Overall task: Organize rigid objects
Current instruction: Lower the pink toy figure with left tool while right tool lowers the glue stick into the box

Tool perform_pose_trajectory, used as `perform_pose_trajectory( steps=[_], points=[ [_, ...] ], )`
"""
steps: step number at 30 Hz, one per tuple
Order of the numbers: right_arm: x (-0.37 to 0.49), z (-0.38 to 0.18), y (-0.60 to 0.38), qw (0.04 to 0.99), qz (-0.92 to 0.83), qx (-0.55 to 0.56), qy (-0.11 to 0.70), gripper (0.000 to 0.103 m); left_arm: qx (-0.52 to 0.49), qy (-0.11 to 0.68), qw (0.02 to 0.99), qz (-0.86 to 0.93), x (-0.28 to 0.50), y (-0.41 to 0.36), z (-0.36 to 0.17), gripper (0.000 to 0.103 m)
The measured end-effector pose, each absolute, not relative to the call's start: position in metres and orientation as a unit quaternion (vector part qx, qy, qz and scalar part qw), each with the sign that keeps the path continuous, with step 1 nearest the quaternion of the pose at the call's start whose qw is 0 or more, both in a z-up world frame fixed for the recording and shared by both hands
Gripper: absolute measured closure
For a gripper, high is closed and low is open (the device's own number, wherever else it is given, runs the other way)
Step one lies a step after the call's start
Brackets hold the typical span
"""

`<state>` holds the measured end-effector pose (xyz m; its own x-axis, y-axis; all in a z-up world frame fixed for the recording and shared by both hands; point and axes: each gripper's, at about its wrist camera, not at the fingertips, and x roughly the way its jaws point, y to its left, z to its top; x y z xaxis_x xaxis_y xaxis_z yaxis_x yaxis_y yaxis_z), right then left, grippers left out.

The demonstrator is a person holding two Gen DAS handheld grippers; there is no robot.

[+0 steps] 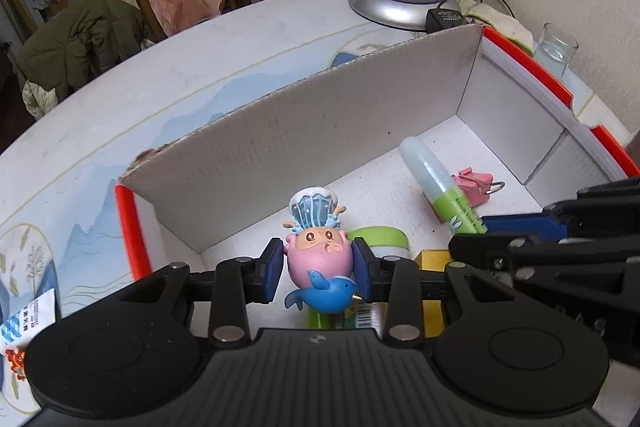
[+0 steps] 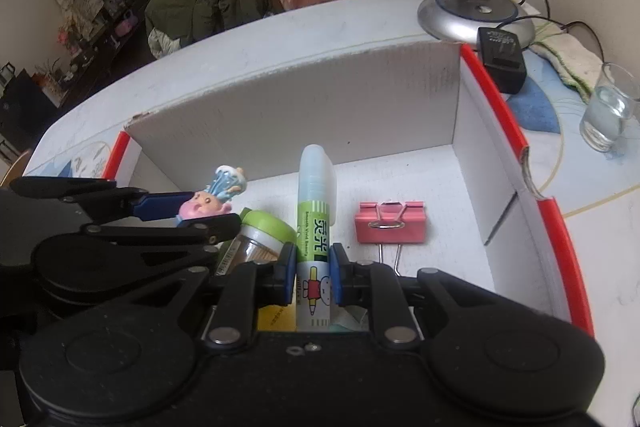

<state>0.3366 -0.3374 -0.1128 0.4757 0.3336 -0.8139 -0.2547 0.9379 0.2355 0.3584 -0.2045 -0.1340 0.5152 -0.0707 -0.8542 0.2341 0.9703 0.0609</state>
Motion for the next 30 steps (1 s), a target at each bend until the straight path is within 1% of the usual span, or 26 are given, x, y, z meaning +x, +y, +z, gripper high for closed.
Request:
perform_pose_trajectory(
  steps=[17,23,25,26,30],
  points=[
    [0.343,-0.127,-0.338,0.84,0.176,0.028,0.513,0.086,0.066,0.544,0.833,-0.078,0.375,-0.203,-0.153,0.067],
    [0.343,-0.126,-0.338,0.838,0.175,0.029,0.517,0.084,0.065,0.544,0.833,-0.079,0.374,-0.202,-0.152,0.067],
    [0.341,-0.125,-0.34,0.837,0.175,0.031,0.517,0.082,0.066,0.538,0.837,-0.078,0.373,-0.203,-0.149,0.065],
    [0.341,-0.124,-0.34,0.838,0.175,0.031,0.516,0.081,0.068,0.535,0.839,-0.076,0.372,-0.203,-0.147,0.062],
    [0.337,-0.121,-0.342,0.841,0.174,0.028,0.512,0.079,0.064,0.525,0.845,-0.078,0.367,-0.204,-0.141,0.06]
  ],
)
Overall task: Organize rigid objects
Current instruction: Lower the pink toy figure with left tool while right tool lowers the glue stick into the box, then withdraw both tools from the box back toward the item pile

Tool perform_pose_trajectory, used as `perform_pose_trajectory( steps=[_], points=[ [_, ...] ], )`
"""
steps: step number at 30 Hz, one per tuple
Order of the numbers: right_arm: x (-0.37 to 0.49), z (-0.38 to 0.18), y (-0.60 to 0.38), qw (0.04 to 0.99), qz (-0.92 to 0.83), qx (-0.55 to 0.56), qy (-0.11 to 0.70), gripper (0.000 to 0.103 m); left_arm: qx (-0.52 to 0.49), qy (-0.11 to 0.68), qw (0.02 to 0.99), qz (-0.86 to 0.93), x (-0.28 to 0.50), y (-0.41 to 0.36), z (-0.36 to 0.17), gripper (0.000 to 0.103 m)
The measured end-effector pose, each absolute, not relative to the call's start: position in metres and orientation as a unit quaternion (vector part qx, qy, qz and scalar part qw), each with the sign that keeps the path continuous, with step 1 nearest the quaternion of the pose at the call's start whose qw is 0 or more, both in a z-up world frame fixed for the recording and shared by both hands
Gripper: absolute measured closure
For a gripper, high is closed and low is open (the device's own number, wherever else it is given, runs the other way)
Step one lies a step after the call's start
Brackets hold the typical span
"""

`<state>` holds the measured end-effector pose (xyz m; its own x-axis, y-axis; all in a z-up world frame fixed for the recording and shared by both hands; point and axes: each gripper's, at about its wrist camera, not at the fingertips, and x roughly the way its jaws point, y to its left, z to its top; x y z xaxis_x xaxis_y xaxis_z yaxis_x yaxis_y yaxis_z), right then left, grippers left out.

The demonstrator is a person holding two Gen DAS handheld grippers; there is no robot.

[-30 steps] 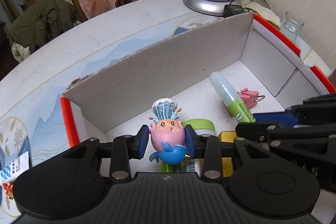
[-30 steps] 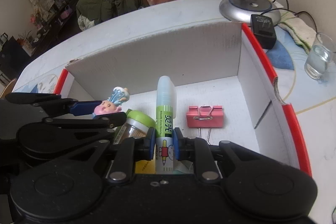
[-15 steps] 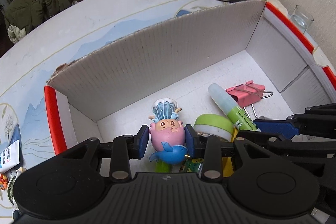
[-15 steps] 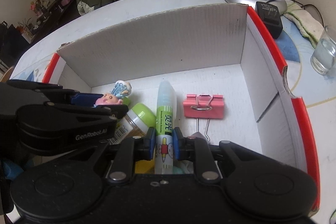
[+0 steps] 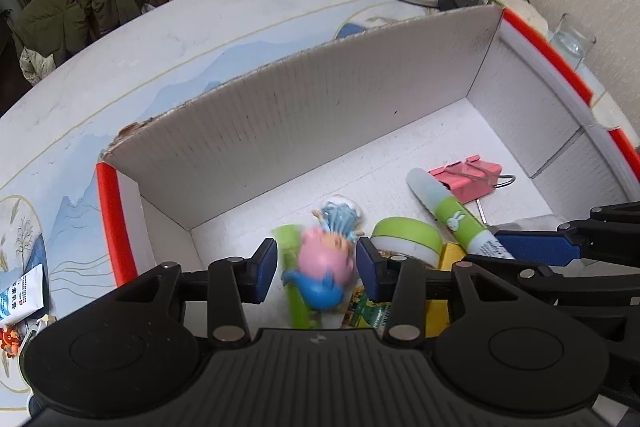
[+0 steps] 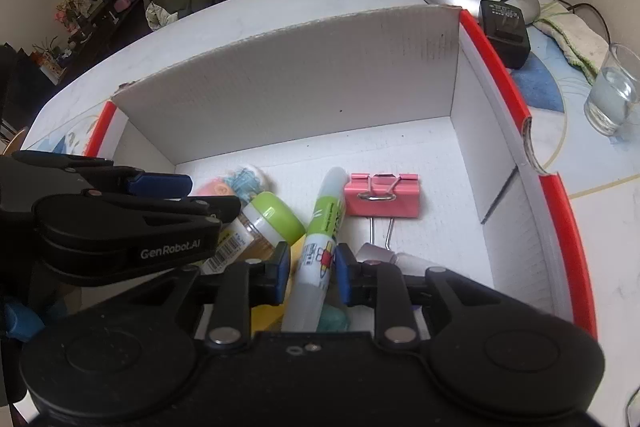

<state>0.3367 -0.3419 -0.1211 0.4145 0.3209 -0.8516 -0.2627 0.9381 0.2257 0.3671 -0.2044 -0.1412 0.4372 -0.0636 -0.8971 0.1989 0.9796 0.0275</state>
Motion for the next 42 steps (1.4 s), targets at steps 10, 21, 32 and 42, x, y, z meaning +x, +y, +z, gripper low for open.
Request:
perform_pose_trajectory(
  steps=[10,21,32,42],
  points=[
    [0.321,-0.101,-0.35,0.852,0.182,0.034,0.489,0.071,0.033,0.488,0.867,-0.095,0.343,-0.2,-0.115,0.052],
    [0.293,-0.066,-0.35,0.876,0.191,0.038,0.442,0.053,0.005,0.438,0.892,-0.109,0.305,-0.188,-0.074,0.051],
    [0.262,-0.035,-0.338,0.893,0.2,0.038,0.4,0.036,-0.012,0.392,0.914,-0.104,0.264,-0.155,-0.044,0.046],
    [0.23,-0.021,-0.313,0.907,0.201,0.026,0.368,0.023,-0.046,0.37,0.923,-0.093,0.224,-0.102,-0.03,0.038]
  ],
)
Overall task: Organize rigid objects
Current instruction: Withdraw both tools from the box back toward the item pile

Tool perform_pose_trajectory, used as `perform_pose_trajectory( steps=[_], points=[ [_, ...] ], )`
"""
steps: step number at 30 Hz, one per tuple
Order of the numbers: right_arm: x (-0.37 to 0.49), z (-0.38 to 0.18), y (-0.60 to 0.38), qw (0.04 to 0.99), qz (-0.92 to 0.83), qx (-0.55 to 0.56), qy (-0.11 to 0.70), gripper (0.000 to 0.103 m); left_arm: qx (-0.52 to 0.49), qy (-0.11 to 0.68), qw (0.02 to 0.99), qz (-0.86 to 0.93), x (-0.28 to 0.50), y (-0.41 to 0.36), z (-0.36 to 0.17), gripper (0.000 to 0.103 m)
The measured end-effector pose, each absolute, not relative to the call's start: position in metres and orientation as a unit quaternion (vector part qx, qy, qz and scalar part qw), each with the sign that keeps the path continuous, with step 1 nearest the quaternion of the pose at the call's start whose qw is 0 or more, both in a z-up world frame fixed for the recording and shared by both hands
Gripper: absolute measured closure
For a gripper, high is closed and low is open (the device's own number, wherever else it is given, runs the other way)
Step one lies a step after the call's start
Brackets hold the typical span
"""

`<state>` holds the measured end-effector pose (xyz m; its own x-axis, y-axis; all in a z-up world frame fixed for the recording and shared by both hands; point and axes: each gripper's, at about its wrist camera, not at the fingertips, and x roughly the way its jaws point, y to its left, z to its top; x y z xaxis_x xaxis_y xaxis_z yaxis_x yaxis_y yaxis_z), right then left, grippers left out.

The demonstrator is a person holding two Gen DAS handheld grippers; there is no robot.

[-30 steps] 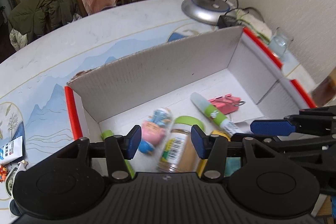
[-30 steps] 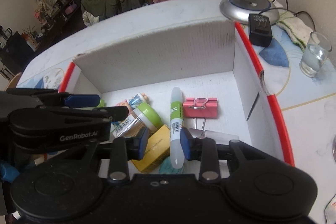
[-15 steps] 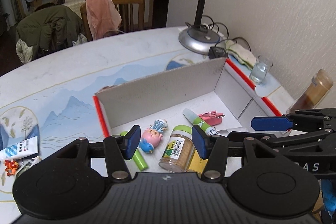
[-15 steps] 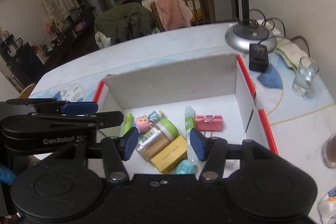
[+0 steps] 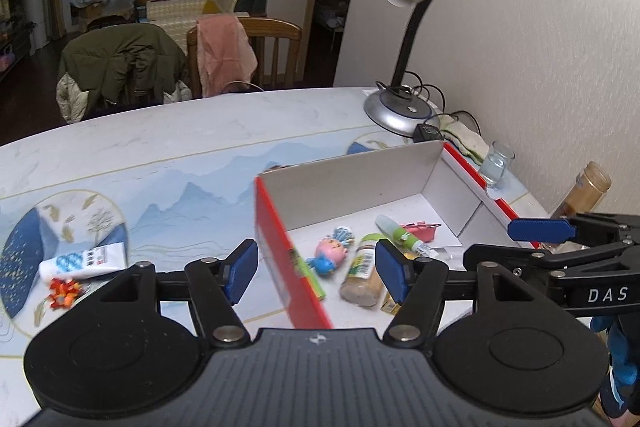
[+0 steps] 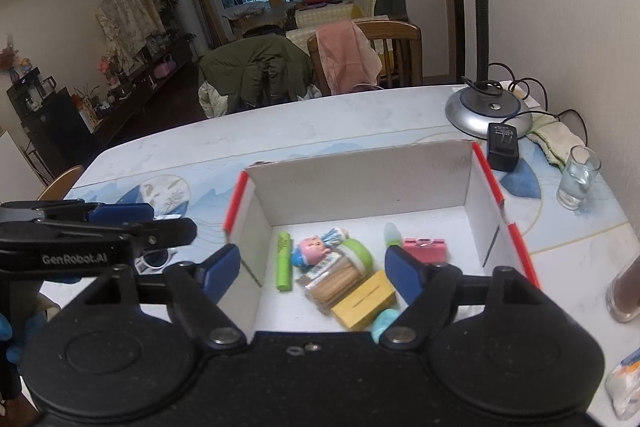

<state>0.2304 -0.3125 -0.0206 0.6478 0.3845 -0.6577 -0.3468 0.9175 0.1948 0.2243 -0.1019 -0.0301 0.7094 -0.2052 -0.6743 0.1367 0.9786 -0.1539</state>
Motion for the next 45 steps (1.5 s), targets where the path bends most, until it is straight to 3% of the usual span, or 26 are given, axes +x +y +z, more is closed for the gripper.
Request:
perform_pose_trajectory(
  steps=[3,23,27,45],
  points=[
    [0.221,-0.02,-0.301,0.907,0.206,0.026,0.366,0.02,-0.052,0.366,0.925,-0.088,0.213,-0.085,-0.028,0.03],
    [0.17,-0.018,-0.213,0.917,0.212,0.048,0.335,0.002,-0.065,0.347,0.933,-0.07,0.157,0.019,-0.026,0.018],
    [0.167,-0.022,-0.193,0.916,0.213,0.045,0.337,0.002,-0.063,0.343,0.935,-0.067,0.151,0.039,-0.027,0.004],
    [0.159,-0.038,-0.107,0.908,0.218,0.014,0.357,0.002,-0.098,0.337,0.935,-0.042,0.158,0.133,-0.05,0.0]
  ],
)
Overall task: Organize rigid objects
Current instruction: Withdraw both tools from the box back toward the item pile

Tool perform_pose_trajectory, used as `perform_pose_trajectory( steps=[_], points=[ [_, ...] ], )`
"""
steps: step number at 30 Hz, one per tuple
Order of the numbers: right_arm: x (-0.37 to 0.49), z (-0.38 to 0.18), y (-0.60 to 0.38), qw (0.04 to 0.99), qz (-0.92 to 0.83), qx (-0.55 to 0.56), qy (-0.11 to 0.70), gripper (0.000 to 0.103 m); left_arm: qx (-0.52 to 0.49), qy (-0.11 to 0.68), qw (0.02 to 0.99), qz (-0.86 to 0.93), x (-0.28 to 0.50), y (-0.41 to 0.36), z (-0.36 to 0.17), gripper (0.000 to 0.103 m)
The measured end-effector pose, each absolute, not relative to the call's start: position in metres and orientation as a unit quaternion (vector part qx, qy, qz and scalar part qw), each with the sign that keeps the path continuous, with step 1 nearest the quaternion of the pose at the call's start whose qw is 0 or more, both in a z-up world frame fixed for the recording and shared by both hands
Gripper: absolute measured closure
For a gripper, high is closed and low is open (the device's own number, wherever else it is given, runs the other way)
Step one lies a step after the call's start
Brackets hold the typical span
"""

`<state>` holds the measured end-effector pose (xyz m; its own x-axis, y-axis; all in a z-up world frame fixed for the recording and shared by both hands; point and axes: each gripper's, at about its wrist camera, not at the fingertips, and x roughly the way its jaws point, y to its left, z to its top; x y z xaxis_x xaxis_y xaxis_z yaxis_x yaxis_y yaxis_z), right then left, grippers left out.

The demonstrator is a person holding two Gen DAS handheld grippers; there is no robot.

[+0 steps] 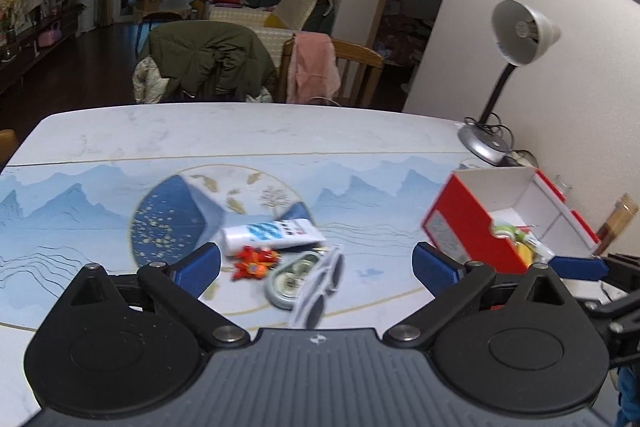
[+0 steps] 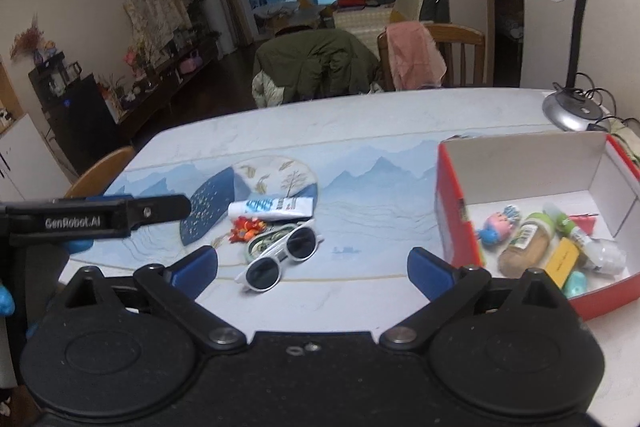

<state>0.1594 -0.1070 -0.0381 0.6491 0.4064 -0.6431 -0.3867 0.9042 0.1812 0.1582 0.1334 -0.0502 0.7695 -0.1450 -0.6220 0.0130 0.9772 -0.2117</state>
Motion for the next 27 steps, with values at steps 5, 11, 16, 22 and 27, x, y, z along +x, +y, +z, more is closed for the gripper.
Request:
perform_pose_trajectory(
  steps=[5,11,16,22,27],
  points=[
    [0.165,-0.043,-0.088,0.904,0.223,0.005,0.366,0.002,-0.101,0.328,0.939,-0.021,0.168,0.157,-0.059,0.0],
    [0.18,-0.051,-0.071,0.898,0.222,0.001,0.379,0.003,-0.097,0.327,0.94,0.004,0.181,0.175,-0.074,0.0],
    [0.192,-0.061,-0.055,0.893,0.224,-0.012,0.39,0.003,-0.1,0.34,0.935,0.011,0.193,0.184,-0.093,0.0],
    [0.208,-0.079,-0.037,0.878,0.229,-0.022,0.42,0.01,-0.103,0.368,0.924,0.014,0.212,0.185,-0.12,0.0],
    [0.221,-0.096,-0.021,0.867,0.231,-0.029,0.441,0.017,-0.101,0.385,0.917,0.01,0.227,0.181,-0.137,0.0]
  ],
)
